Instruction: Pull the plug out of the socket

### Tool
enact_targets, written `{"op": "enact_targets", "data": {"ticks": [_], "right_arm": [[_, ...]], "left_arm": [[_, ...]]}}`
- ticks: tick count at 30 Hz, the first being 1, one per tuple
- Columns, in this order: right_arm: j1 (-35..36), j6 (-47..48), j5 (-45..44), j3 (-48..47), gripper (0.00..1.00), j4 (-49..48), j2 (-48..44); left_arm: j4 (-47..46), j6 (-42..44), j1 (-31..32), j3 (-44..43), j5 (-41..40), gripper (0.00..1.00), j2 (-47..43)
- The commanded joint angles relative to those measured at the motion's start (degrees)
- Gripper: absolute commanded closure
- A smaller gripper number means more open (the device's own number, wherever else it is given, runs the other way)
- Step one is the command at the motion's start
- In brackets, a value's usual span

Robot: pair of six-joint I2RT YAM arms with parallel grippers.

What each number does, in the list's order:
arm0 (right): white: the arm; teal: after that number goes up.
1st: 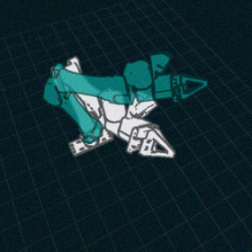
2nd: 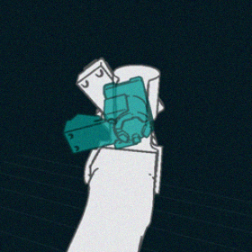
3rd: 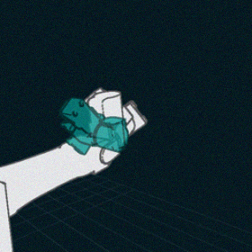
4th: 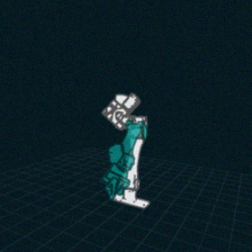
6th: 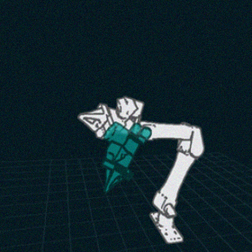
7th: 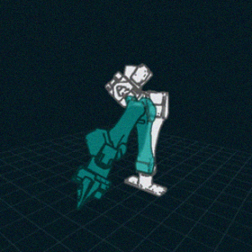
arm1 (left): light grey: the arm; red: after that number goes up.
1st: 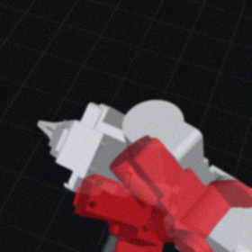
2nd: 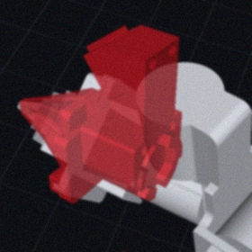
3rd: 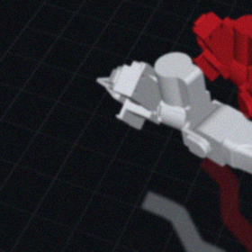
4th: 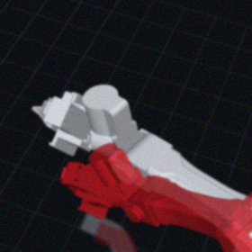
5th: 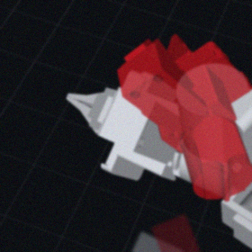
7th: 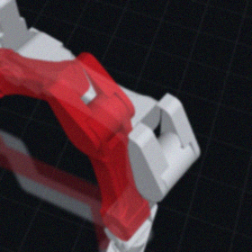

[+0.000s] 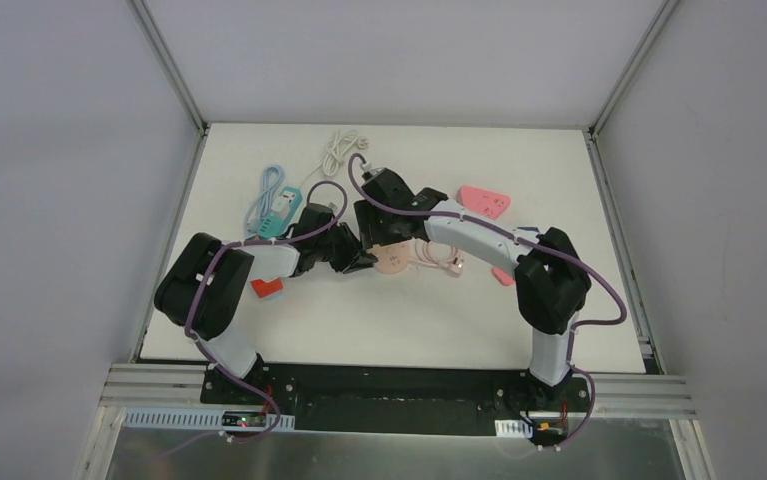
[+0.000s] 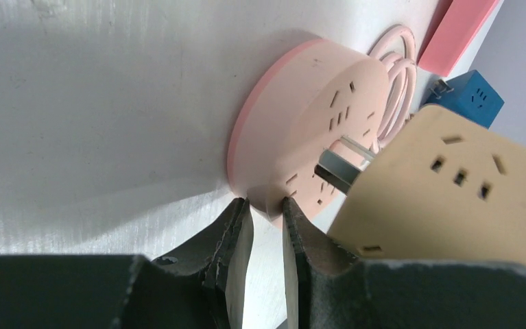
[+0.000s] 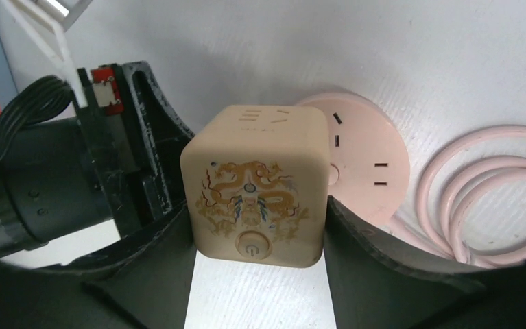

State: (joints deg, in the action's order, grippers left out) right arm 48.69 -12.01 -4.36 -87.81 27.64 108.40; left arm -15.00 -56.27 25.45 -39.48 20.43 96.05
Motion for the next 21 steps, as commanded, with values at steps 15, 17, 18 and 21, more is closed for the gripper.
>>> {"op": "enact_targets", "data": {"ticks": [15,17,18,21], "right_arm": [[-3.95,-5.76,-6.37,7.98,1.0,-9.86,-14.47],[-5.78,-7.06,-6.81,9.42,1.0,-9.88,-15.24],[-6.71,-7.52,-6.5,10.18,1.0,-9.93,-15.55],[-9.37,-9.03,-5.84,12.67,0.95,-10.98,-15.98]], "left_arm": [[20.54,7.47,-0.05,0.64,-10.49,0.76,1.22],[20.68,8.88,-0.05,-0.72,-8.41,0.74,0.06],[21.42,10.07,-0.05,-2.07,-6.66,0.72,-0.28],[24.35,12.34,-0.05,-6.09,-4.41,0.64,-1.44]]}}
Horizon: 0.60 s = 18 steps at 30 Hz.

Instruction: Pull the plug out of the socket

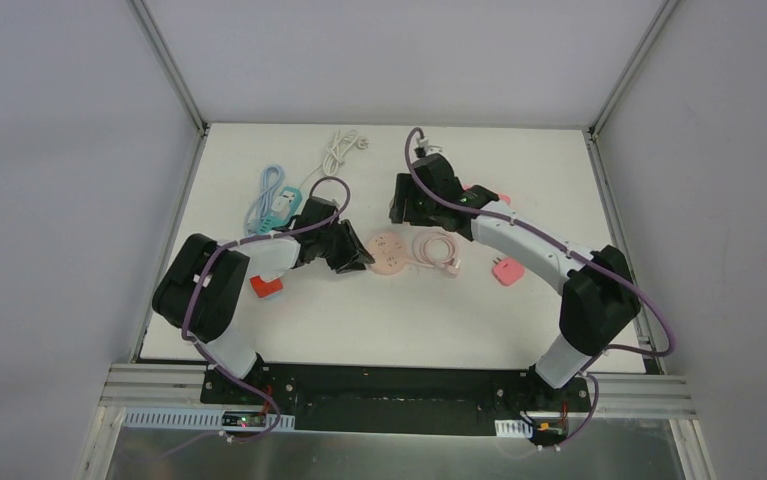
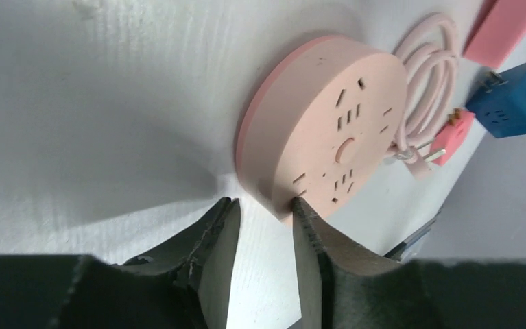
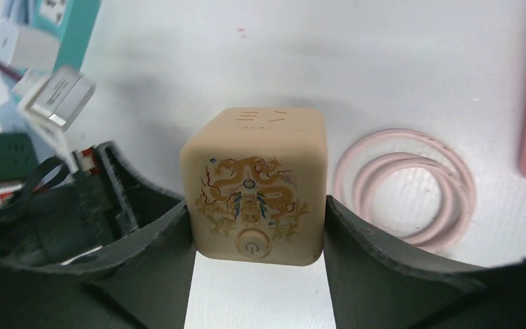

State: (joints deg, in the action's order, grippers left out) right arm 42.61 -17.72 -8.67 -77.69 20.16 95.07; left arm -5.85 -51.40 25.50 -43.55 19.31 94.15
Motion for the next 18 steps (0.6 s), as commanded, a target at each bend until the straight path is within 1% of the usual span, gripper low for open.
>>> {"op": "enact_targets", "data": {"ticks": [1,2,4,5,7,10,14,15,17,18], "right_arm": [[-4.14,-3.77,-1.12,3.34,0.92,-3.89,-2.69],[-5.05,-4.24,-0.8,3.97,0.89,-4.23,-2.57],[-6.99,-5.1,0.64,5.15,0.86,-5.18,-2.29],[-8.02,-5.55,1.4,5.76,0.85,-5.85,-2.09],[-9.95,-6.51,3.61,7.34,0.83,-7.76,-1.41],[-12.82,-7.64,7.6,8.35,0.81,-10.03,0.35],[-15.85,-9.13,13.8,9.18,0.77,-12.72,2.85],[-16.71,-9.77,14.82,9.49,0.75,-13.55,3.23],[-18.52,-11.23,18.36,10.79,0.66,-16.84,3.72],[-19.13,-11.43,18.36,11.25,0.66,-17.99,4.24]], "left_arm": [[15.44,7.5,-0.1,-2.62,-3.2,0.61,-0.29],[15.49,7.31,-0.1,-2.86,-3.15,0.56,-1.13],[17.15,6.75,-0.1,-3.86,-3.92,0.4,-2.59],[18.2,6.61,-0.1,-4.58,-3.97,0.35,-3.23],[19.53,6.58,-0.1,-5.57,-4.09,0.29,-4.82],[21.41,7.4,-0.1,-6.7,-4.63,0.23,-7.74],[24.62,8.69,-0.1,-8.14,-5.59,0.2,-12.31],[25.11,8.89,-0.1,-8.25,-5.76,0.2,-13.51],[26.93,9.43,-0.1,-8.73,-6.66,0.19,-15.66],[28.38,9.59,-0.1,-9.15,-7.61,0.19,-16.73]]}}
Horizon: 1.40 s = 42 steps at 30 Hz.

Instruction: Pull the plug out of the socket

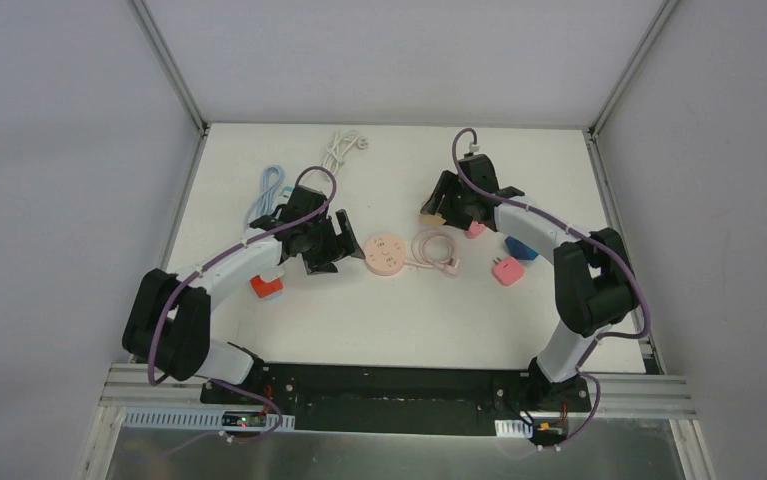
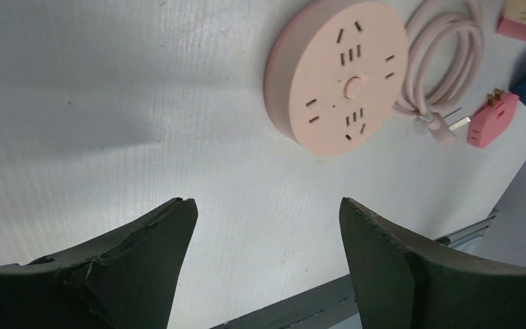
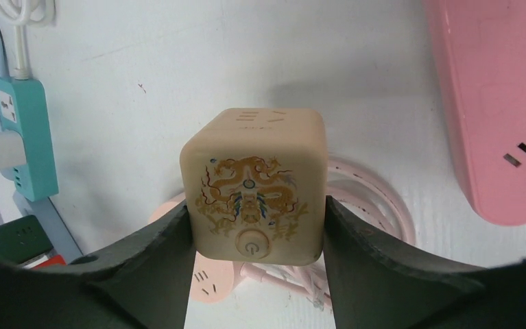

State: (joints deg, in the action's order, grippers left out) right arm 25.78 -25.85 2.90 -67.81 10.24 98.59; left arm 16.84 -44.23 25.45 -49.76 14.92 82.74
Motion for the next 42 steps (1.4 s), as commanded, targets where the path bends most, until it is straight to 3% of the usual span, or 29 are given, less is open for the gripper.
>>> {"op": "enact_targets", "data": {"ticks": [1,3,4,11,15,23,29,30,36,42], "right_arm": [[-2.72,-3.3,6.8,1.22,0.66,-8.32,1.44],[-3.08,-3.3,6.8,0.9,0.66,-8.31,2.76],[-3.14,-3.7,10.88,0.82,0.56,-8.2,3.16],[-3.59,-1.58,10.3,0.94,0.21,-6.89,3.38],[-3.6,-0.59,7.9,2.04,0.1,-6.27,0.42],[-2.33,0.6,2.67,5.65,0.07,-5.51,-11.71],[7.4,0.3,2.15,9.96,0.07,-12.9,-17.83],[9.24,-3.14,3.57,10.45,0.07,-14.76,-17.71],[21.41,-9.89,7.15,6.86,0.08,-23.96,-9.35],[27.67,-14.45,14.66,-0.72,0.12,-32.43,4.4]], "left_arm": [[7.55,2.54,-0.05,-3.35,-4.6,0.18,-6.43],[10.64,2.73,-0.05,-3.73,-7.58,0.18,-8.92],[11.76,2.74,-0.05,-3.63,-9.01,0.18,-10.43],[21.26,4.12,-0.05,-6.16,-21.19,0.16,-18.99],[27.48,4.0,-0.22,-8.99,-30.49,0.16,-21.74],[33.54,2.34,-1.6,-10.02,-44.95,0.16,-29.53],[34.63,-0.63,-3.11,-6.88,-50.88,0.16,-35.13],[34.96,-1.14,-3.39,-6.54,-51.01,0.16,-35.94],[35.56,-2.19,-4.01,-5.12,-51.51,0.17,-40.53],[35.69,-3.4,-4.01,-2.53,-51.59,0.18,-46.79]]}}
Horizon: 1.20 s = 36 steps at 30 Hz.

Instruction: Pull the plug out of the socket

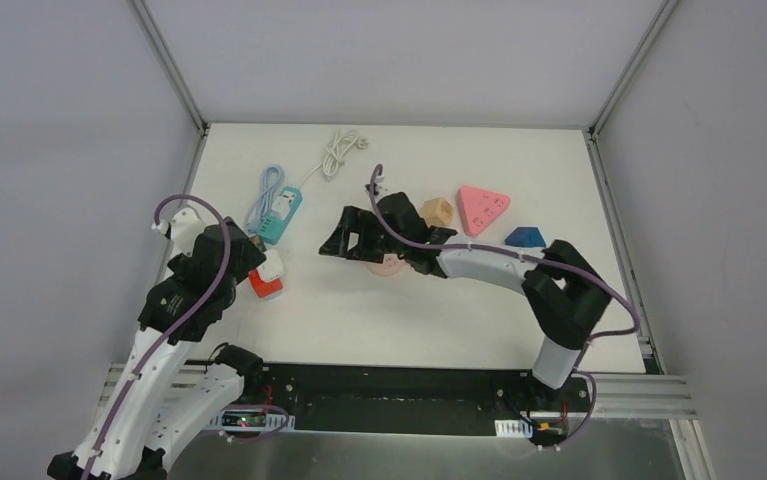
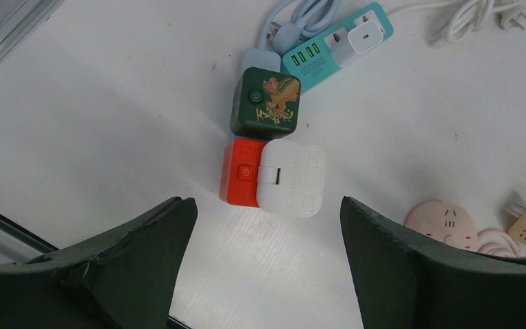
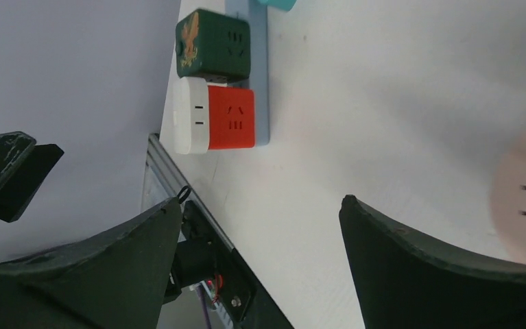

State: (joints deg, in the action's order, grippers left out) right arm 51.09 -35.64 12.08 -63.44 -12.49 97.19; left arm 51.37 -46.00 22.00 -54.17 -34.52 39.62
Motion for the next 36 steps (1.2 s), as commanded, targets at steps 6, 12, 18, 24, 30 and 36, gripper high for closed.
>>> {"op": "enact_targets", "data": {"ticks": [6,12,18,24,30,36], "right_arm": [[4.92,-10.97,10.93,-12.12,0.22,-17.07,16.6],[5.95,-14.71,15.56,-18.97,0.29,-20.13,23.81],[6.75,-15.42,17.39,-22.1,0.35,-20.2,27.38],[6.87,-15.71,18.53,-24.57,0.5,-19.01,29.48],[6.92,-14.57,20.64,-25.92,0.73,-18.44,29.85],[6.84,-6.84,19.26,-25.1,0.95,-8.92,24.68]], "left_arm": [[3.06,-2.54,-0.55,3.14,-4.34,0.18,-7.49],[2.82,-1.81,-0.58,3.34,-6.23,0.18,-8.85],[2.42,-1.61,-0.56,3.61,-6.86,0.18,-8.98],[2.01,-1.73,-0.55,4.04,-6.85,0.18,-9.47],[2.15,-1.64,-0.55,3.92,-6.93,0.18,-9.56],[2.21,-1.59,-0.62,4.01,-5.11,0.18,-9.4]]}}
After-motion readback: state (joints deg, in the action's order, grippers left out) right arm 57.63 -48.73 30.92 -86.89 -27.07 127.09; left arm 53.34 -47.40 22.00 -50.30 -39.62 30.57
